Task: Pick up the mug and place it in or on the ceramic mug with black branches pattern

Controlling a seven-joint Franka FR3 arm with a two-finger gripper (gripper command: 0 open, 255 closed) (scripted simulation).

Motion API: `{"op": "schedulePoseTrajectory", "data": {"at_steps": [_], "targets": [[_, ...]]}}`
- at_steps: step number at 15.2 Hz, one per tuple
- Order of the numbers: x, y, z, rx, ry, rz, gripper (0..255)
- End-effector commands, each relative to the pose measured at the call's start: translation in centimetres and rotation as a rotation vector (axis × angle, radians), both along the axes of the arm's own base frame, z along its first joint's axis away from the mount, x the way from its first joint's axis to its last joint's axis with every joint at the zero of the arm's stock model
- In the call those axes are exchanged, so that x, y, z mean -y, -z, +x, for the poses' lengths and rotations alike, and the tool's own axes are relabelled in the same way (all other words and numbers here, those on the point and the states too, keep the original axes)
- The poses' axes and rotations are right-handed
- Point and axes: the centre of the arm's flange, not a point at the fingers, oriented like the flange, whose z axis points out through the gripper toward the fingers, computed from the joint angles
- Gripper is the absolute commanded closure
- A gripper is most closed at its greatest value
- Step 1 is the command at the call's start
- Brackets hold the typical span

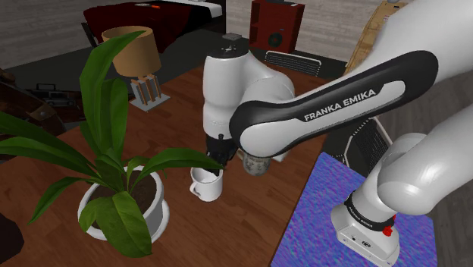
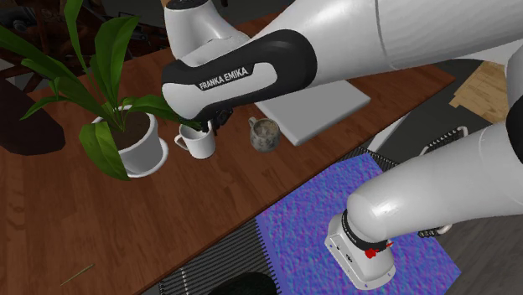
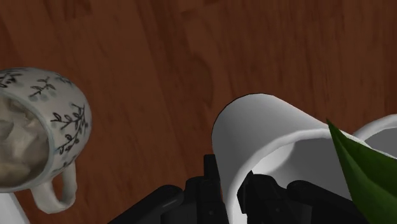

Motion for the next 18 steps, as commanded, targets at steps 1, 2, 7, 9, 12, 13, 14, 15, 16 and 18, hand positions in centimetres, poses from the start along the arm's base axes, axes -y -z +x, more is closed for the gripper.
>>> {"op": "schedulePoseTrajectory", "data": {"at_steps": [1,2,7,9,12,13,14,15,16,18], "targets": [[-0.1,-1.1,0.0,0.0,0.0,0.0,255],[-0.1,-1.6,0.0,0.0,0.0,0.0,255],[-0.1,-4.2,0.0,0.0,0.0,0.0,255],[-0.1,-5.3,0.0,0.0,0.0,0.0,255],[-0.1,-6.9,0.0,0.0,0.0,0.0,255],[-0.1,-7.4,0.0,0.0,0.0,0.0,255],[-0.1,-7.9,0.0,0.0,0.0,0.0,255],[-0.1,-8.5,0.0,0.0,0.0,0.0,255],[-0.1,-9.0,0.0,0.0,0.0,0.0,255],[-0.1,-10.0,0.0,0.0,0.0,0.0,255]]}}
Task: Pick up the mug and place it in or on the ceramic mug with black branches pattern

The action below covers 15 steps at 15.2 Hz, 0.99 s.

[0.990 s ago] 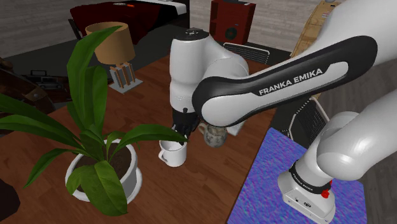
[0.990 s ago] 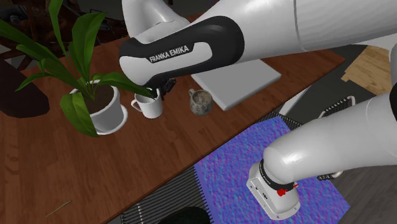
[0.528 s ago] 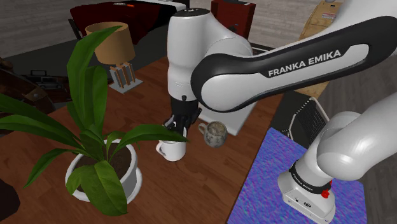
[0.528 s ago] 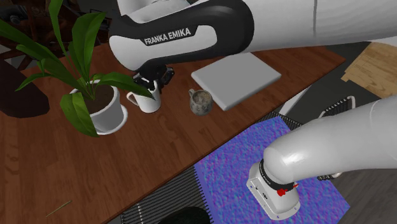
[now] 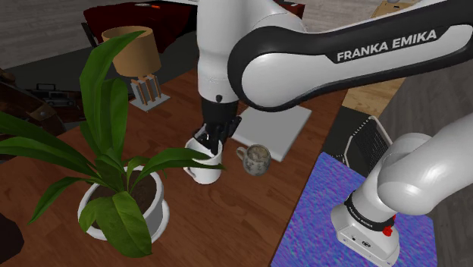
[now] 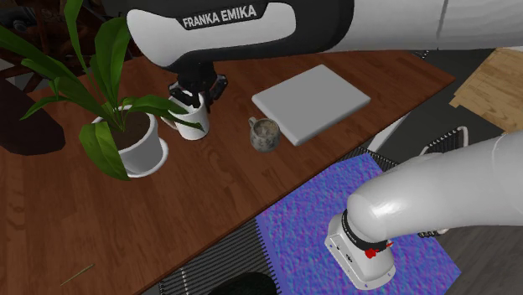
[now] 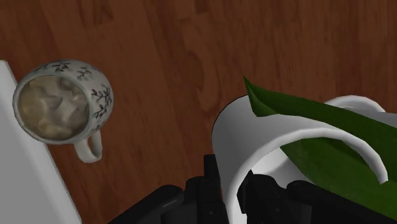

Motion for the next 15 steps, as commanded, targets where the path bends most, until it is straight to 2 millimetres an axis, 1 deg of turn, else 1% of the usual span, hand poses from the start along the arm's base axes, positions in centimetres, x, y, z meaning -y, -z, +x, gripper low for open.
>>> {"op": "schedulePoseTrajectory", "data": {"at_steps": [1,2,15], "targets": [[0.0,-1.1,0.0,0.0,0.0,0.0,255],[0.0,-1.3,0.0,0.0,0.0,0.0,255],[17.0,-3.6,0.5,0.0,0.0,0.0,255]]}}
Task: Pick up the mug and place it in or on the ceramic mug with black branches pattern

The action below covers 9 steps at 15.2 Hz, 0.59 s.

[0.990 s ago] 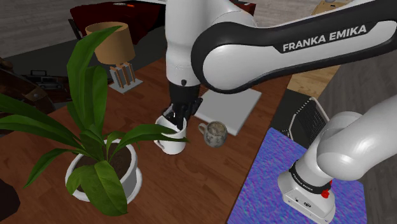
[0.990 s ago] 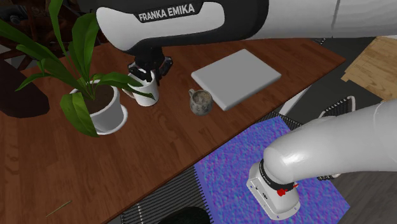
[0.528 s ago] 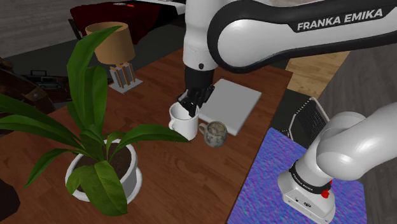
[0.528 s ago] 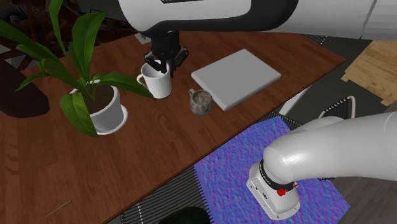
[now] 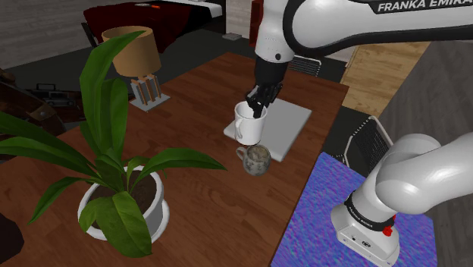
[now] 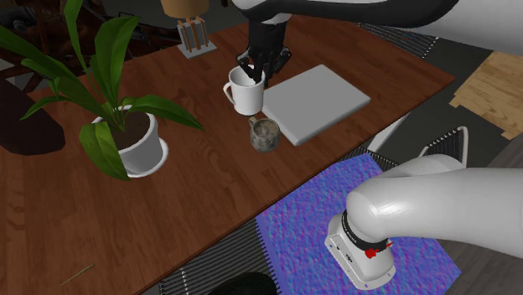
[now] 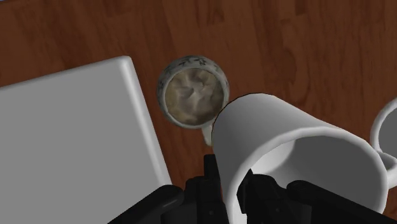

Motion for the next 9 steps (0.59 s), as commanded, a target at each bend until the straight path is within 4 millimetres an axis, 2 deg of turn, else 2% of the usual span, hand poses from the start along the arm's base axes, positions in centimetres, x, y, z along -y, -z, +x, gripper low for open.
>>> {"op": "schedulePoseTrajectory", "data": {"at_steps": [1,9], "targets": [[3.0,-0.4,0.2,0.0,-0.002,0.0,255],[3.0,3.8,0.2,0.0,-0.002,0.0,255]]}}
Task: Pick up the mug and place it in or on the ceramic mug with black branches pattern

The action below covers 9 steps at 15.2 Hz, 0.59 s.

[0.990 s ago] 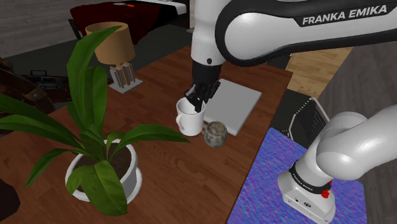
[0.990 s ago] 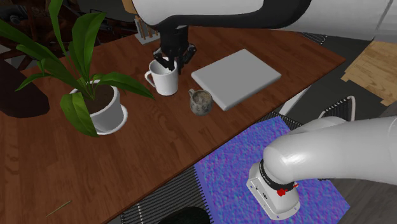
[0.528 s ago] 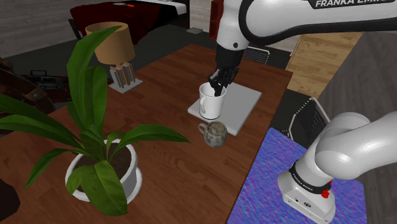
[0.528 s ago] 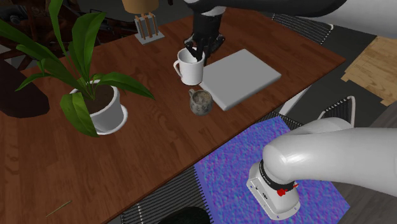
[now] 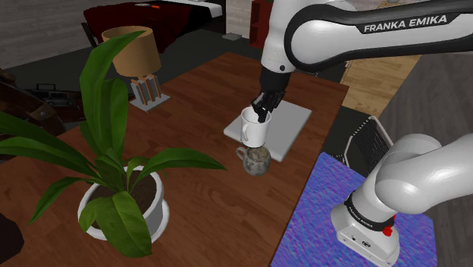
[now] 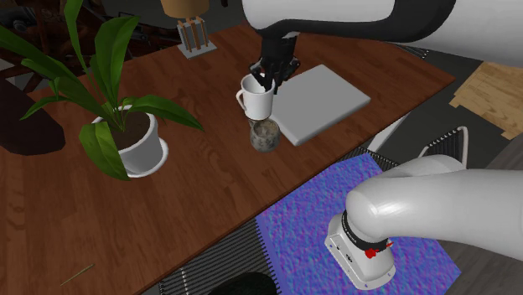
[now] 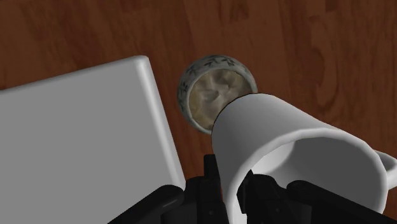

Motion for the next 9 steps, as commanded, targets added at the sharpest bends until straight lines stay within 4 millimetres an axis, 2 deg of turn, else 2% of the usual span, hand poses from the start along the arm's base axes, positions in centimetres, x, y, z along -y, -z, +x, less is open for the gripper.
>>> {"op": "schedulePoseTrajectory", "data": {"at_steps": [1,9], "targets": [[0.2,1.0,-0.1,0.001,0.0,0.0,255],[0.2,5.3,-0.1,0.001,0.0,0.0,255]]}}
